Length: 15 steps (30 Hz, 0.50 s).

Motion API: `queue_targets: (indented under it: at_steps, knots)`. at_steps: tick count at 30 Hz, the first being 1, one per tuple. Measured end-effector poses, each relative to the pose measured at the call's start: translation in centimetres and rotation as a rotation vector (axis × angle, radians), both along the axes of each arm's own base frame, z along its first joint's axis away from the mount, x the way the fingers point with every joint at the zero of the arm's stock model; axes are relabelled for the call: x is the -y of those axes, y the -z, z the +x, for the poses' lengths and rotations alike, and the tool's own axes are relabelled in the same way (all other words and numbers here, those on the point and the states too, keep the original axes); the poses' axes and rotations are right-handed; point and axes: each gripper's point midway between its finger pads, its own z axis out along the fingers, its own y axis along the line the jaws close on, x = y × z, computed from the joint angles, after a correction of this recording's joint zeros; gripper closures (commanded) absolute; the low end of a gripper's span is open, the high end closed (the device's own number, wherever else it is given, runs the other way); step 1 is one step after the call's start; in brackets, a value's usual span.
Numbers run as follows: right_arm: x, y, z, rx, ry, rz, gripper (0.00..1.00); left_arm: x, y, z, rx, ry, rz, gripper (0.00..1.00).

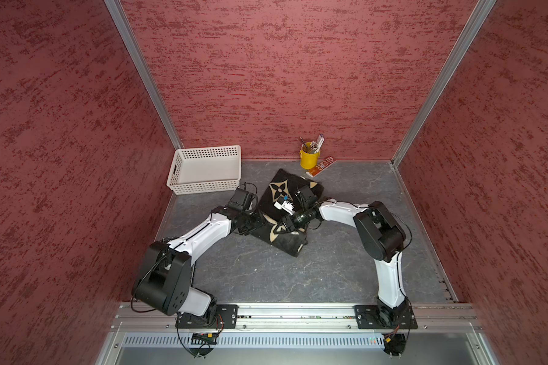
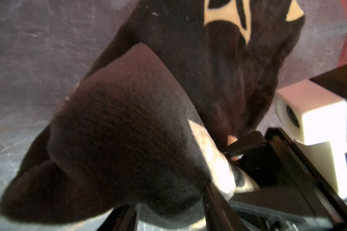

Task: Roll up the pillowcase
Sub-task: Roll the pillowcase at the center of the board.

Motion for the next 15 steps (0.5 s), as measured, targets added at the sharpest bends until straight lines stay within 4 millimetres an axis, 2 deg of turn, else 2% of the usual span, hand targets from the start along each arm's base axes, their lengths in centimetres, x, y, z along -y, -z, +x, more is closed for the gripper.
queue_targets:
  at_steps: [2, 4, 8, 9, 10, 13, 15]
  knots:
    - [0.3, -0.3, 0.4, 0.039, 0.02, -0.024, 0.35, 0.0, 0.5, 0.2, -0.015, -0.01, 0.008, 0.47]
    - [1.1, -1.1, 0.7, 0.1, 0.051, -0.059, 0.34, -0.1, 0.9, 0.3, -0.029, -0.022, 0.013, 0.47]
    - [2.8, -4.8, 1.1, 0.367, 0.099, -0.15, 0.28, -0.5, 1.3, 0.1, -0.057, -0.052, 0.015, 0.47]
    - [3.0, -5.9, 1.0, 0.457, 0.103, -0.174, 0.17, -0.6, 1.3, 0.1, -0.062, -0.06, 0.013, 0.47]
    - [3.0, -6.8, 0.7, 0.535, 0.1, -0.195, 0.02, -0.7, 1.4, 0.1, -0.067, -0.069, 0.011, 0.47]
    - [2.4, -8.0, -1.4, 0.746, 0.051, -0.251, 0.01, -1.0, 1.4, 0.1, -0.08, -0.086, 0.006, 0.47]
    - [2.1, -7.1, -3.0, 0.855, -0.004, -0.305, 0.02, -1.1, 1.4, 0.1, -0.087, -0.093, 0.002, 0.47]
